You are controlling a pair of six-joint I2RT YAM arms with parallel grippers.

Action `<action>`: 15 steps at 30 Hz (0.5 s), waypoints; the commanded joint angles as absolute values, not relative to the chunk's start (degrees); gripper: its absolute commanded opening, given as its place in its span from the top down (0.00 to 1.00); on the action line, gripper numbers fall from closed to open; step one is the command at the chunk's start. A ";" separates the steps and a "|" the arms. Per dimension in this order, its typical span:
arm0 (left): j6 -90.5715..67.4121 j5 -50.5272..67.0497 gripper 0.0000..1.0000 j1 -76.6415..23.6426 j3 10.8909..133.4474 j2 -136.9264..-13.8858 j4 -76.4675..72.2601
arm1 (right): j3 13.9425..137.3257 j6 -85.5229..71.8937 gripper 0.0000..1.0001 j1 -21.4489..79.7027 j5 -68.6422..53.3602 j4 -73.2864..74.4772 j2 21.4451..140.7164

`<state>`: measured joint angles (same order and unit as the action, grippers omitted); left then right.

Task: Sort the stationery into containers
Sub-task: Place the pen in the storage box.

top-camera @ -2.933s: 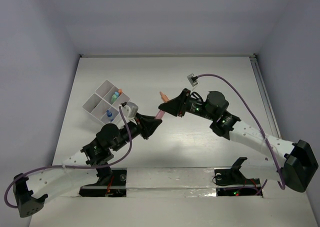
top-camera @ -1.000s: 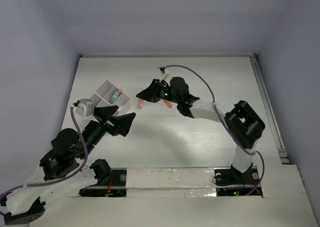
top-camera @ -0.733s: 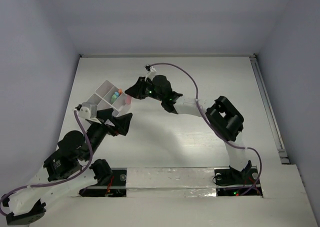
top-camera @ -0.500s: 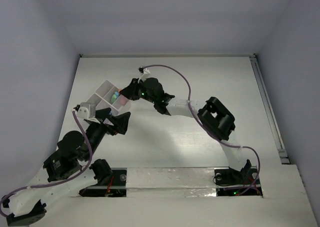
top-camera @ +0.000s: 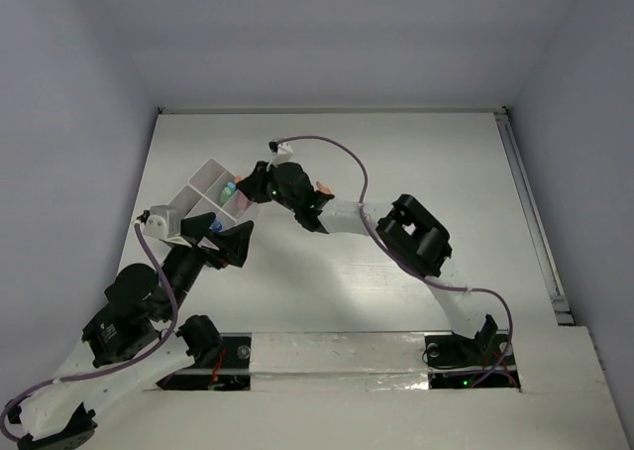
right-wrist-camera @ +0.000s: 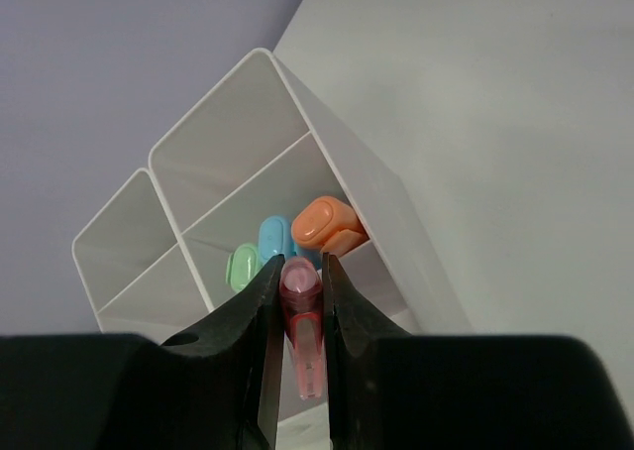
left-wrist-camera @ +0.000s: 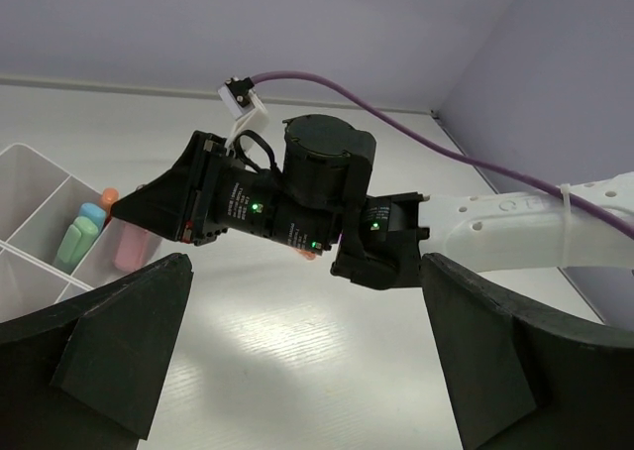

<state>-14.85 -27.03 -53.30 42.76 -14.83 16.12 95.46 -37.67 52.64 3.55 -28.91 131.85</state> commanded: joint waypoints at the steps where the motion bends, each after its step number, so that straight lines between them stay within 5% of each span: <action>1: -13.89 -25.40 0.01 -52.39 42.36 -14.59 13.62 | 98.70 -36.65 1.00 53.96 6.24 -31.55 132.36; 15: -13.97 -22.94 0.01 -48.96 42.01 -15.20 12.75 | 94.66 -36.65 0.50 55.02 6.33 -31.55 129.03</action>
